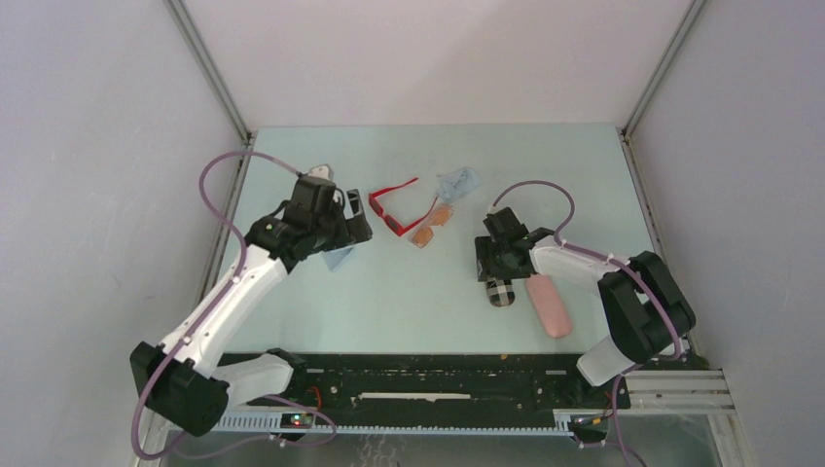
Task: Organize the sunglasses
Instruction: Open the sunglasses case at the center of the board.
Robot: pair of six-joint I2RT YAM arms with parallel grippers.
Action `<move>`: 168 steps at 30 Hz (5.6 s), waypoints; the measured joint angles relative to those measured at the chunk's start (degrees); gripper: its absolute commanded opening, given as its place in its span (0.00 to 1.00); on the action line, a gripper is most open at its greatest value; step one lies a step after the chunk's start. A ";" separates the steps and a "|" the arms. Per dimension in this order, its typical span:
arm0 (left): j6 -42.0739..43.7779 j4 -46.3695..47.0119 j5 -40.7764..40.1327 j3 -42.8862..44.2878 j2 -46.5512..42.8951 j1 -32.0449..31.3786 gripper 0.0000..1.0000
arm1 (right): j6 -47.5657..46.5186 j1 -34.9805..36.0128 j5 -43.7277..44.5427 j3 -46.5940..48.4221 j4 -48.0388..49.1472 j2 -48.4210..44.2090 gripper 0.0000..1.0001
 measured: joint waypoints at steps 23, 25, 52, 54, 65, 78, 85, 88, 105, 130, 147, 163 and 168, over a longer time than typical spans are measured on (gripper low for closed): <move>-3.41 20.90 22.34 -7.69 1.40 0.00 1.00 | 18.10 -4.13 -39.71 0.63 22.62 -6.75 0.32; -6.21 25.22 24.63 -10.25 0.22 0.00 1.00 | 20.68 -4.13 -44.68 0.63 26.88 -6.75 0.33; -28.79 64.28 38.34 -24.11 -2.54 0.00 1.00 | 60.50 -3.23 -63.69 -2.19 76.54 2.80 0.32; -29.22 65.13 38.91 -24.11 -1.97 0.00 1.00 | 62.36 -2.86 -63.91 -2.19 79.19 3.63 0.32; -31.08 67.60 39.52 -24.15 -1.05 0.02 0.73 | 71.54 -1.75 -65.00 -2.19 92.17 8.11 0.32; -32.41 66.82 39.06 -24.30 -0.83 0.00 0.32 | 70.69 -1.86 -64.67 -3.06 92.32 7.74 0.89; -31.39 64.92 37.81 -24.30 -0.83 0.00 0.28 | 68.76 -4.17 -62.97 -7.37 88.17 4.39 0.94; -31.32 64.39 37.51 -24.30 -0.72 0.00 0.28 | 68.32 -4.22 -61.70 -7.37 87.93 4.28 0.94; -31.56 64.11 36.98 -24.20 0.28 0.46 0.28 | 72.06 -1.60 -59.10 -8.04 94.20 6.08 0.88; -32.61 67.10 36.70 -24.74 -0.15 1.01 0.00 | 83.14 -0.76 -51.47 -13.33 108.04 9.25 0.00; -29.83 80.98 40.96 -31.85 -1.07 2.12 0.00 | 95.95 -3.63 -41.88 -18.29 108.76 9.22 0.00; -30.49 88.98 42.38 -33.24 1.66 2.47 0.00 | 95.95 -3.63 -39.78 -18.32 108.78 9.22 0.19; -30.47 88.96 42.38 -33.27 1.73 2.47 0.00 | 95.95 -3.63 -39.76 -18.32 108.74 9.22 0.41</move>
